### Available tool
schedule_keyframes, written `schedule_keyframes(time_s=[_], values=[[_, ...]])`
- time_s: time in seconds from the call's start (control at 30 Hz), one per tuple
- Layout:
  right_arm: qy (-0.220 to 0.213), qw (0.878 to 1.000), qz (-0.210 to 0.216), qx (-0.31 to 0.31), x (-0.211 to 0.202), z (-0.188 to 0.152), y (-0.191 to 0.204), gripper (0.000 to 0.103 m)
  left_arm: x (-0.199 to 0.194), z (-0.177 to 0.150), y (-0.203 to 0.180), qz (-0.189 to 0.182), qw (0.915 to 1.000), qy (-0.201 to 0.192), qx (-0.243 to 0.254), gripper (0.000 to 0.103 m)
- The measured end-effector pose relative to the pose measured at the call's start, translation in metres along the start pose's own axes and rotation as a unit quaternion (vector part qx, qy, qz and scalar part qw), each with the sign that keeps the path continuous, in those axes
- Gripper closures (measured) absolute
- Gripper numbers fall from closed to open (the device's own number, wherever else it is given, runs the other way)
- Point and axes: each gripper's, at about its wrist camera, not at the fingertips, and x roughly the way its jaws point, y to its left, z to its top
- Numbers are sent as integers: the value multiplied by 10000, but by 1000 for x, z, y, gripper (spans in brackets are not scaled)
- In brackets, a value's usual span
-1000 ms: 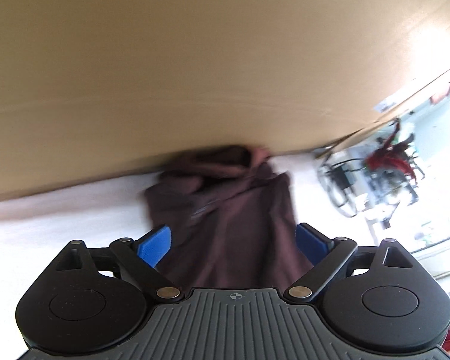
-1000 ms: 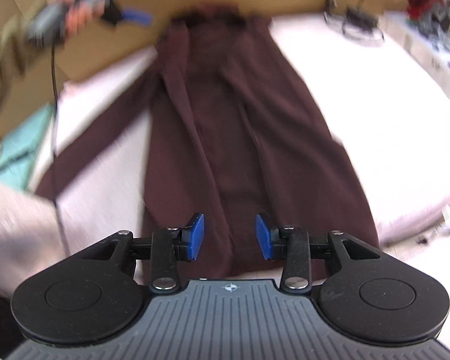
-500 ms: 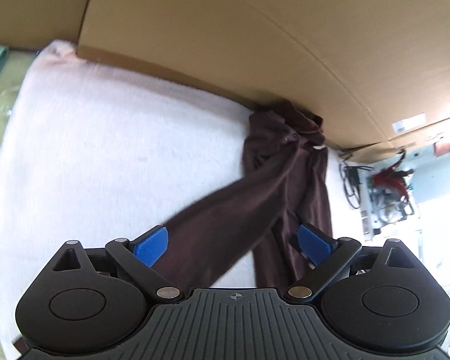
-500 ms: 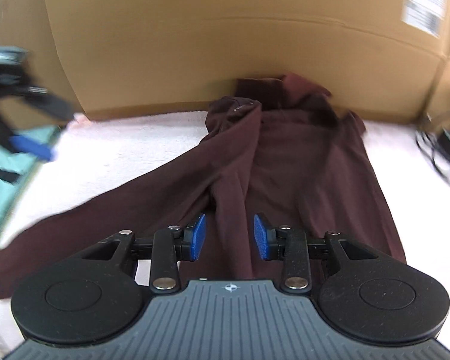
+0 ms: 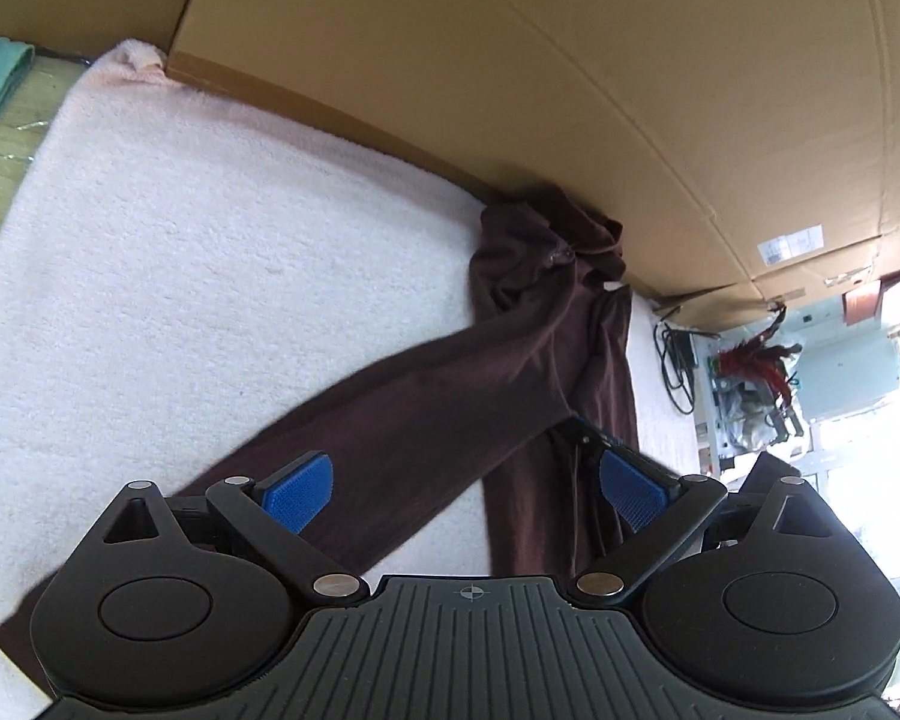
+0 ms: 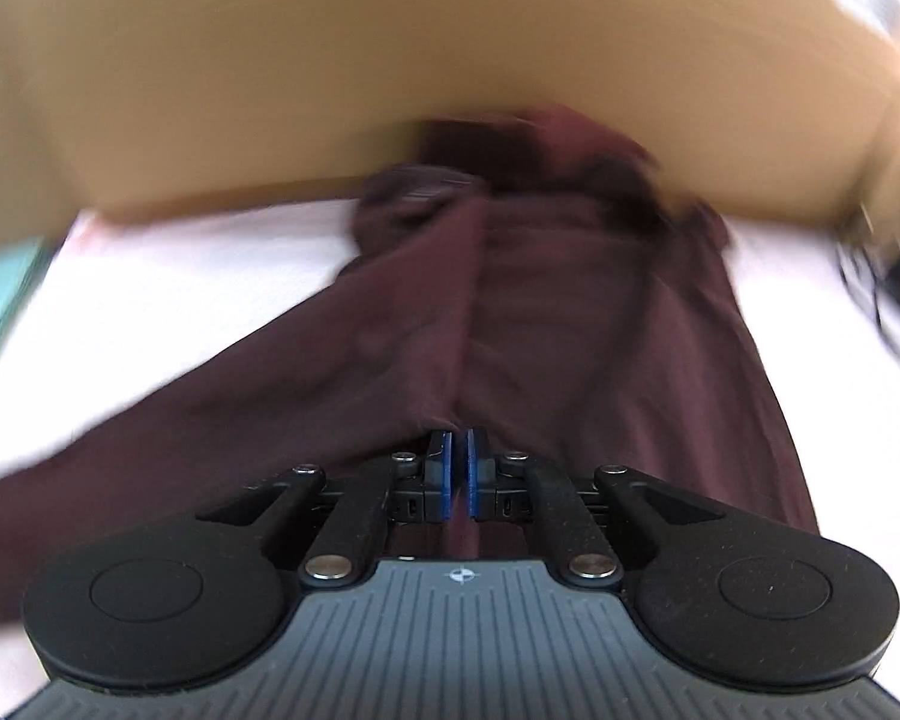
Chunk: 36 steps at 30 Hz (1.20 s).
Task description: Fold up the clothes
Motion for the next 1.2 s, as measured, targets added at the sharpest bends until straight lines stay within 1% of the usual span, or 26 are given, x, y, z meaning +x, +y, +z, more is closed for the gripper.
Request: schedule_keyframes(time_s=[0.03, 0.1, 0.17, 0.23, 0.3, 0.4, 0.47, 0.57, 0.63, 0.7, 0.8, 0.83, 0.87, 0.93, 0.97, 1.0, 1.13, 1.2], values=[[55, 9995, 5, 317, 0, -2, -9, 91, -4, 1, 2, 14, 10000, -30, 4, 1], [137, 9962, 6, 863, -5, -8, -25, 79, -12, 4, 6, 60, 9999, -102, 20, 1], [50, 9938, 31, 1109, -21, -15, -32, 75, -21, 6, 15, 193, 9997, -142, 14, 1], [-134, 9931, -16, 1167, -44, -22, -32, 70, -28, 7, 24, 263, 9996, -129, -18, 1], [-254, 9951, 88, 947, -68, -30, -18, 70, -32, 7, 33, 270, 9996, -63, -77, 1], [-197, 9978, 574, 259, -97, -46, 25, 66, -33, 3, 39, 116, 9998, 94, -104, 1], [-60, 9943, 1051, -158, -106, -64, 65, 65, -34, 0, 41, -60, 9998, 193, -76, 1], [146, 9811, 1727, -856, -105, -92, 128, 65, -37, -5, 45, -379, 9988, 307, -67, 1], [166, 9699, 1947, -1454, -100, -108, 167, 65, -39, -6, 47, -505, 9982, 336, -40, 1], [177, 9549, 2146, -2046, -95, -123, 198, 65, -41, -5, 53, -537, 9979, 353, -65, 1], [130, 9281, 2220, -2987, -90, -144, 233, 65, -42, -3, 62, -592, 9973, 407, -132, 1], [109, 9184, 2192, -3292, -88, -151, 243, 62, -42, -3, 64, -612, 9971, 422, -142, 0], [102, 9099, 2148, -3547, -85, -155, 250, 61, -42, -3, 66, -637, 9970, 422, -145, 0], [140, 8973, 2106, -3877, -81, -158, 259, 56, -42, -2, 69, -685, 9966, 428, -149, 0], [191, 8918, 2103, -4002, -80, -160, 264, 53, -41, -1, 71, -702, 9965, 433, -158, 0], [229, 8876, 2113, -4087, -79, -161, 269, 47, -41, -1, 72, -719, 9963, 437, -164, 0], [177, 8734, 2152, -4366, -77, -164, 283, 46, -39, -1, 76, -786, 9956, 460, -207, 0], [210, 8715, 2112, -4422, -74, -169, 288, 46, -40, -1, 77, -779, 9958, 458, -178, 0]])
